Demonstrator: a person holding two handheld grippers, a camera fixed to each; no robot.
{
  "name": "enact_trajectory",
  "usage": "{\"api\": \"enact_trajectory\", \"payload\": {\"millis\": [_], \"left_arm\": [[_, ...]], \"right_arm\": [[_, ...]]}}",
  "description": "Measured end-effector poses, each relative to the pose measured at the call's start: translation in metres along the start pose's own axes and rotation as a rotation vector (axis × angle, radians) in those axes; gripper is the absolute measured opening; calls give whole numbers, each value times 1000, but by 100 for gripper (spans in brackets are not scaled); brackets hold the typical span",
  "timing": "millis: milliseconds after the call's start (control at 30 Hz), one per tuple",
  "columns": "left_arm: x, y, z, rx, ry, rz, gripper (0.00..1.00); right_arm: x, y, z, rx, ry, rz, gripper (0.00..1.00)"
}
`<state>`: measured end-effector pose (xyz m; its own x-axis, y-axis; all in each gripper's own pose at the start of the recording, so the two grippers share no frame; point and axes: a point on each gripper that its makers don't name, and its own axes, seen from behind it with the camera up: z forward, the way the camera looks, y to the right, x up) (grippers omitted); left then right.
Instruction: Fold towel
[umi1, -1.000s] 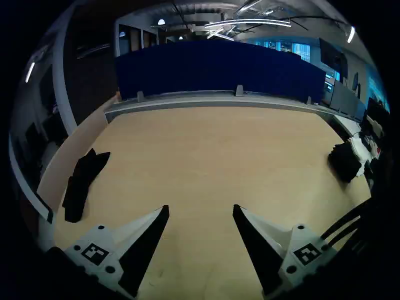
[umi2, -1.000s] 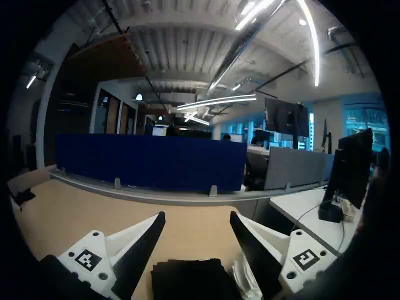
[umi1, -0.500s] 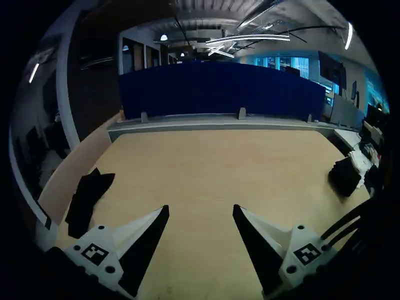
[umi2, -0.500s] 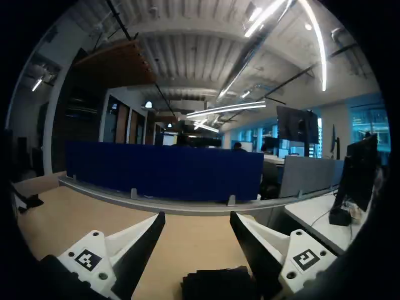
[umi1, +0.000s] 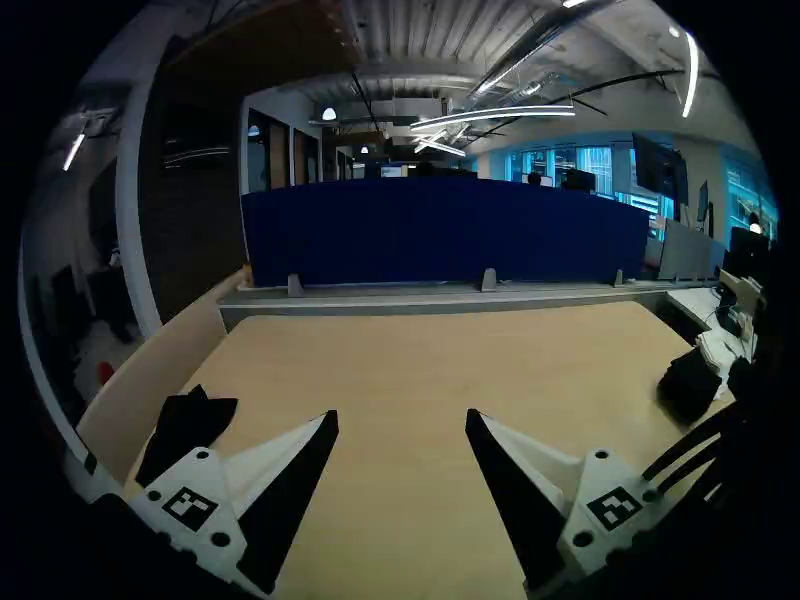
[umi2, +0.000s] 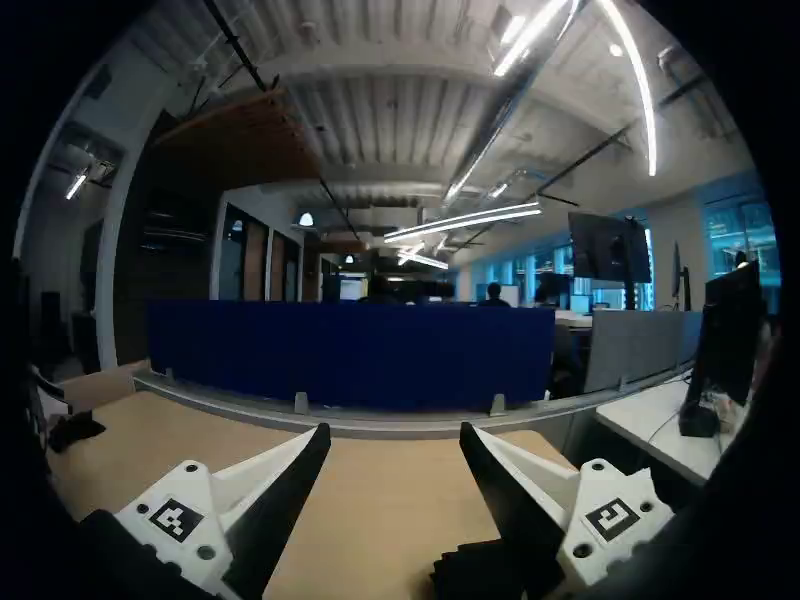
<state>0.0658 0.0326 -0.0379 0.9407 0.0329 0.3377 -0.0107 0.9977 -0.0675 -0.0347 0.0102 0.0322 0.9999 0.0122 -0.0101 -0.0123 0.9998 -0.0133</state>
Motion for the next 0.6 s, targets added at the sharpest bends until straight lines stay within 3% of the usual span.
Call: {"api": "enact_trajectory", "payload": {"millis": [600], "left_arm": [[62,-13,10,-14,200,-24,94]], "right_arm": [[-15,-36,1,33,-47,-5,100]]}}
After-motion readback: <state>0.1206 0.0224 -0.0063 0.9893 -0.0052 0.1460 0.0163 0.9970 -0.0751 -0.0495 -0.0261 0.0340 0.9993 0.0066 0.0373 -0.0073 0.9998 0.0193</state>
